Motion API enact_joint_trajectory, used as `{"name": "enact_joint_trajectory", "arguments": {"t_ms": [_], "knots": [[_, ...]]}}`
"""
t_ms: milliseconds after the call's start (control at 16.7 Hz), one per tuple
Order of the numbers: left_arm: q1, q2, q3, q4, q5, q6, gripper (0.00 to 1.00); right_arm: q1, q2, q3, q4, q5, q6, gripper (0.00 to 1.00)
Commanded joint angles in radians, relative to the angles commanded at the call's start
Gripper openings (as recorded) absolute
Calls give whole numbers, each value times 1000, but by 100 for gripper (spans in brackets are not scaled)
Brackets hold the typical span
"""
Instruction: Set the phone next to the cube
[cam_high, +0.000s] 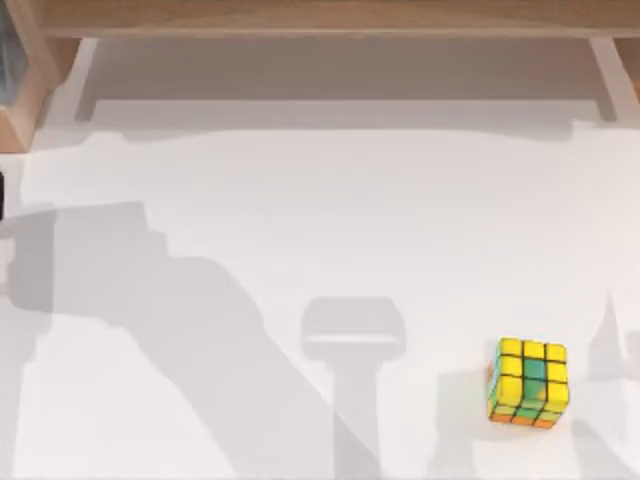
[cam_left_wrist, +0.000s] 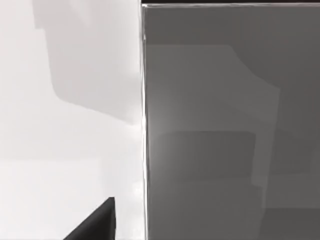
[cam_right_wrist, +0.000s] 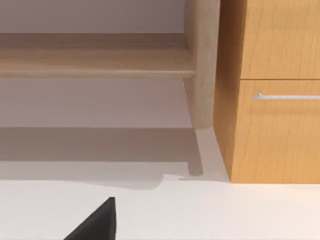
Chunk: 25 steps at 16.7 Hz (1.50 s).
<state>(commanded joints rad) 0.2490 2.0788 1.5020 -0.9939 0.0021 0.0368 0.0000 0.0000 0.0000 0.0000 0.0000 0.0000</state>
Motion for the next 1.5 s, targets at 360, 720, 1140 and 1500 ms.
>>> {"name": "enact_joint_trajectory", "arguments": {"t_ms": [360,720,1140,1500], "knots": [[-1,39,-54,95,0,0,100,0,0,0,0,0,0,100],[1,60,-77,137,0,2,100,0,0,0,0,0,0,100],[1,60,-77,137,0,2,47,0,0,0,0,0,0,100],[1,60,-77,137,0,2,2,0,0,0,0,0,0,100]]}}
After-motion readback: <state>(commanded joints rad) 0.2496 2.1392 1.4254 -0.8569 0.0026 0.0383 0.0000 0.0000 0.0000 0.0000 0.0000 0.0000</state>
